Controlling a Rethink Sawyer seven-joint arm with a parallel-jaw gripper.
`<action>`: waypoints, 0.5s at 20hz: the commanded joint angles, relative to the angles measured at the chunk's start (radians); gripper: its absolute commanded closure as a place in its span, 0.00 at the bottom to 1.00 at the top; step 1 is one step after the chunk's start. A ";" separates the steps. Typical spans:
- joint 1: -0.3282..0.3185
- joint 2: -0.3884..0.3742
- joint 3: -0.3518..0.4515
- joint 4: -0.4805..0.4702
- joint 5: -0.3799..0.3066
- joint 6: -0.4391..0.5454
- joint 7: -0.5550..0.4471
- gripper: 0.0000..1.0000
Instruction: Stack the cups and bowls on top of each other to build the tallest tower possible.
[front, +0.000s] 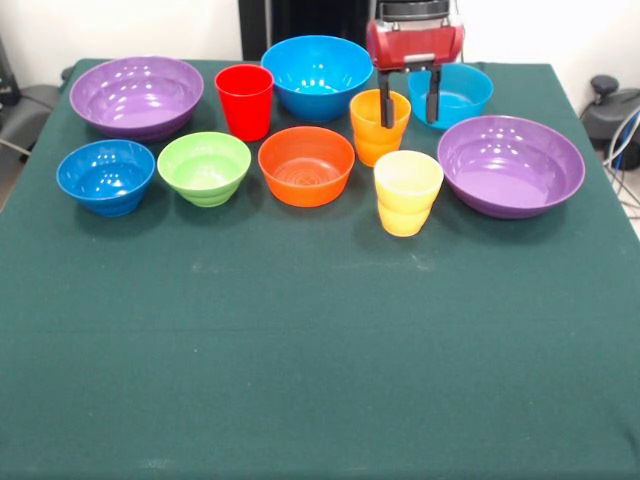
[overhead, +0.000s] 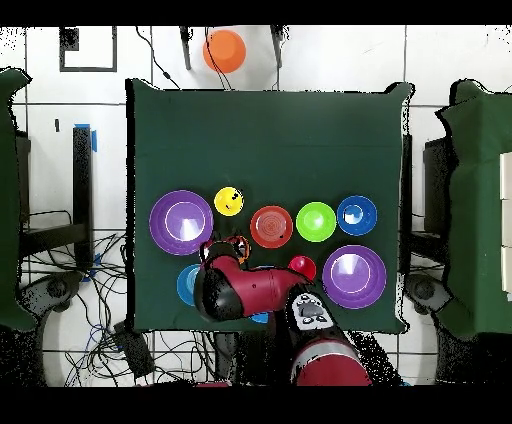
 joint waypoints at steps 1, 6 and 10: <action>-0.001 -0.033 0.053 0.067 0.007 0.051 0.181 0.00; -0.004 -0.063 0.047 0.119 -0.008 0.021 0.191 0.00; 0.017 -0.060 0.018 0.135 -0.006 -0.009 0.191 0.00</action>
